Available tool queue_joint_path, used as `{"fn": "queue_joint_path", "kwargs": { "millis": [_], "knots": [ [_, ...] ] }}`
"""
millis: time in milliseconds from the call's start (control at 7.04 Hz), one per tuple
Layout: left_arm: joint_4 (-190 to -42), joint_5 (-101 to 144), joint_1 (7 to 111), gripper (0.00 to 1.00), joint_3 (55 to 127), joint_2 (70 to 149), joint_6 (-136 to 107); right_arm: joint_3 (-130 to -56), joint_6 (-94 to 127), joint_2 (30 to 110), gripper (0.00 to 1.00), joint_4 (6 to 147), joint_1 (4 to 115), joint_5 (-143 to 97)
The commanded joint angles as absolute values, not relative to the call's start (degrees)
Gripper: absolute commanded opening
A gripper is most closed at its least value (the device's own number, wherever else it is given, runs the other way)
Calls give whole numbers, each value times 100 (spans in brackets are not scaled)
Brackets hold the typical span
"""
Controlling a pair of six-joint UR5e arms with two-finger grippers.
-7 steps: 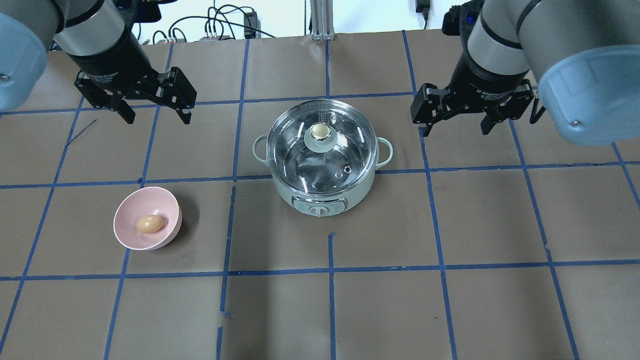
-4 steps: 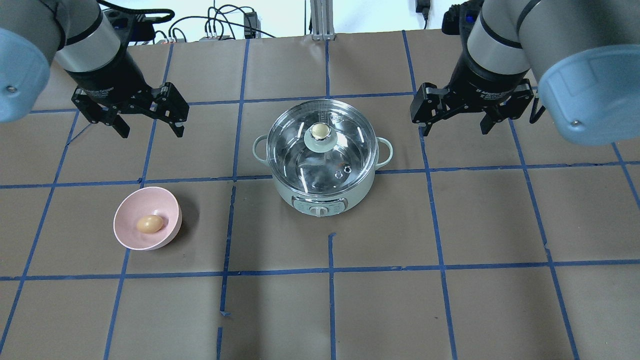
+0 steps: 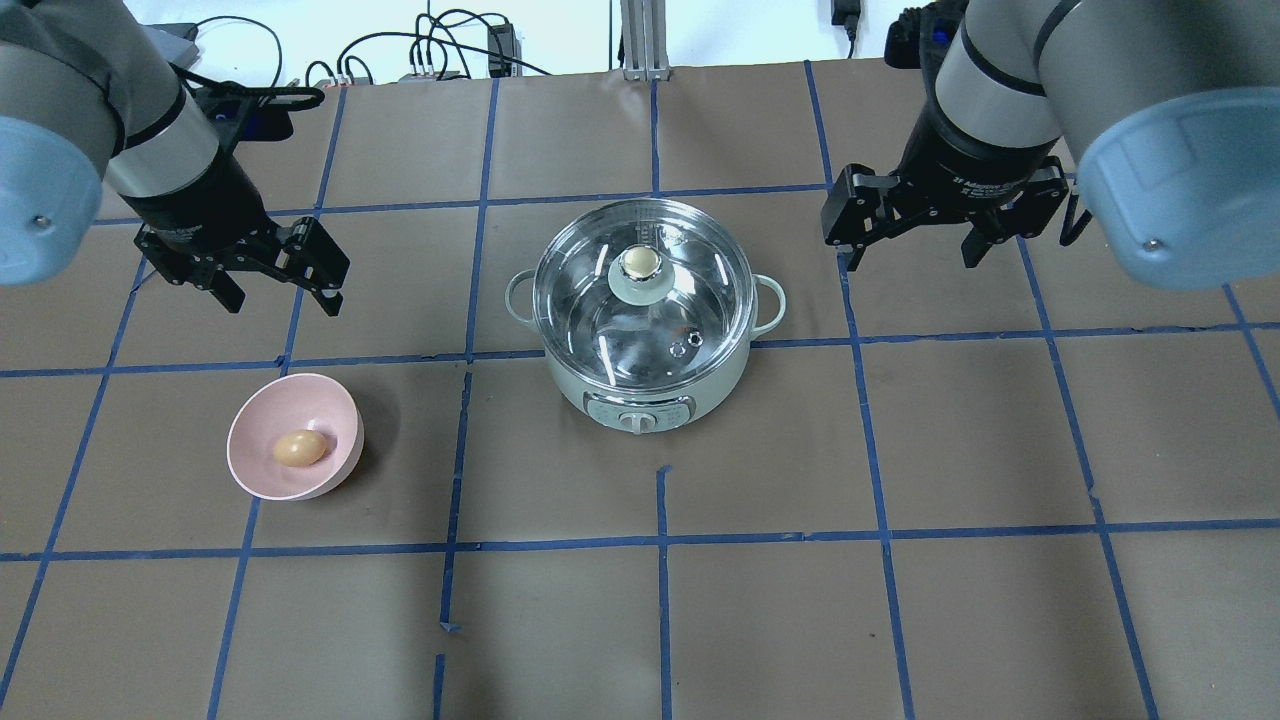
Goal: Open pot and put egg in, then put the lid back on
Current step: 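Move the left gripper down toward the egg in the pink bowl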
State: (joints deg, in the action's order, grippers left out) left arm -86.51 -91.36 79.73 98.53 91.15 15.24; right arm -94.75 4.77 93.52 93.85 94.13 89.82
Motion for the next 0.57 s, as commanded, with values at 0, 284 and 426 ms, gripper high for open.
{"fn": "queue_joint_path", "kwargs": {
  "millis": [0,284,426],
  "knots": [
    [-8491,-9132,7630,100,10246,9149,1994,-9475,475,9352,100,9378,9413,8982],
    [-7722,-9167,7437,100,10825,9132,2335,-9475,483,9352,100,9387,9422,8974],
    [-7334,-9176,7375,100,11063,9123,2451,-9475,475,9352,100,9387,9422,8965]
  ]
}}
